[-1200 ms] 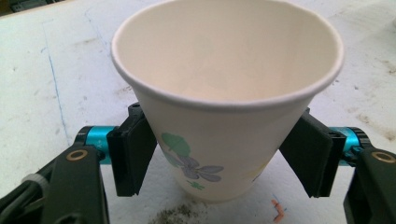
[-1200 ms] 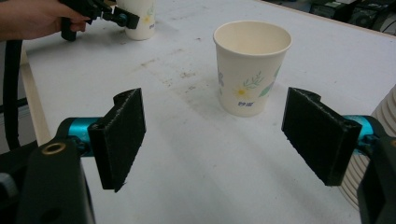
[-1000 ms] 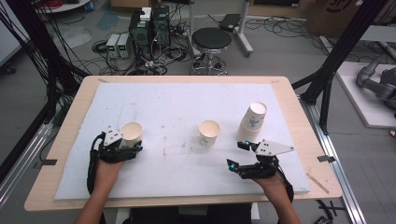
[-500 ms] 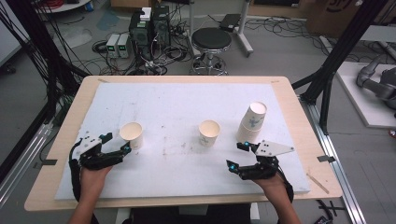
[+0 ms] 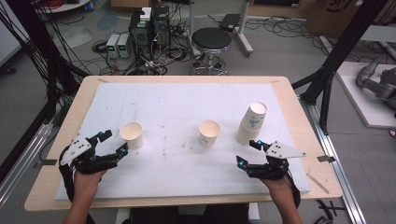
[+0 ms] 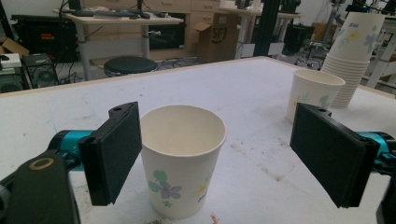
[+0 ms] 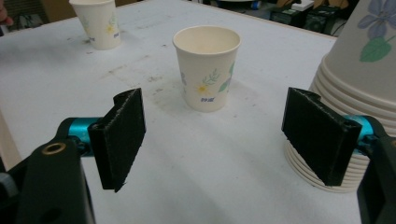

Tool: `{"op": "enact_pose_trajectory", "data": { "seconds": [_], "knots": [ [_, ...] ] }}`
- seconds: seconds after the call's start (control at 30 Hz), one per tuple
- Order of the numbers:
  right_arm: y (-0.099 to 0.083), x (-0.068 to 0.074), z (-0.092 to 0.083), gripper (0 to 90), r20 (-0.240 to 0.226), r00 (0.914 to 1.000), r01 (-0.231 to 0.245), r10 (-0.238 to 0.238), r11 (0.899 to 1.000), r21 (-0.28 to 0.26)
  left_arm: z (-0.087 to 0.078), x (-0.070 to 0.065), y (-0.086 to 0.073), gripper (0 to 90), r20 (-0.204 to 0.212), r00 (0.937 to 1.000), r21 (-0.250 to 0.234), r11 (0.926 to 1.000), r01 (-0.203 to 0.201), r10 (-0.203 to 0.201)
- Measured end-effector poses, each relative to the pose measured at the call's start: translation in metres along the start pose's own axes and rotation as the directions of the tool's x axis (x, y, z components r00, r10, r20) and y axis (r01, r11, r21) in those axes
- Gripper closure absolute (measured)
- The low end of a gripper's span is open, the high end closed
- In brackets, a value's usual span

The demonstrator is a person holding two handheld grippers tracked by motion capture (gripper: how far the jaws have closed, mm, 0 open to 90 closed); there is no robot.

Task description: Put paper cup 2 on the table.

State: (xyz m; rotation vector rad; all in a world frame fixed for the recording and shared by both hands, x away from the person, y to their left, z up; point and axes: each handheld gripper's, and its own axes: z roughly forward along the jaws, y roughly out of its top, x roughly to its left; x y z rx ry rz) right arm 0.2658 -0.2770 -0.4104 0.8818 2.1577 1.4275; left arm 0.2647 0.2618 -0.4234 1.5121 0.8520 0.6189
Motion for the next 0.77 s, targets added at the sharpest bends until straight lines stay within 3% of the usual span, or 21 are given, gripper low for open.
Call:
{"op": "enact_pose_trajectory", "data": {
  "seconds": [0.77],
  "knots": [
    [0.001,-0.0023,-0.0037,22.1,0.024,0.9997,0.002,-0.001,1.0,-0.017,0.0038,-0.0049,-0.0056,17.9,0.009,0.9999,0.034,0.9993,-0.014,0.013]
  ]
}}
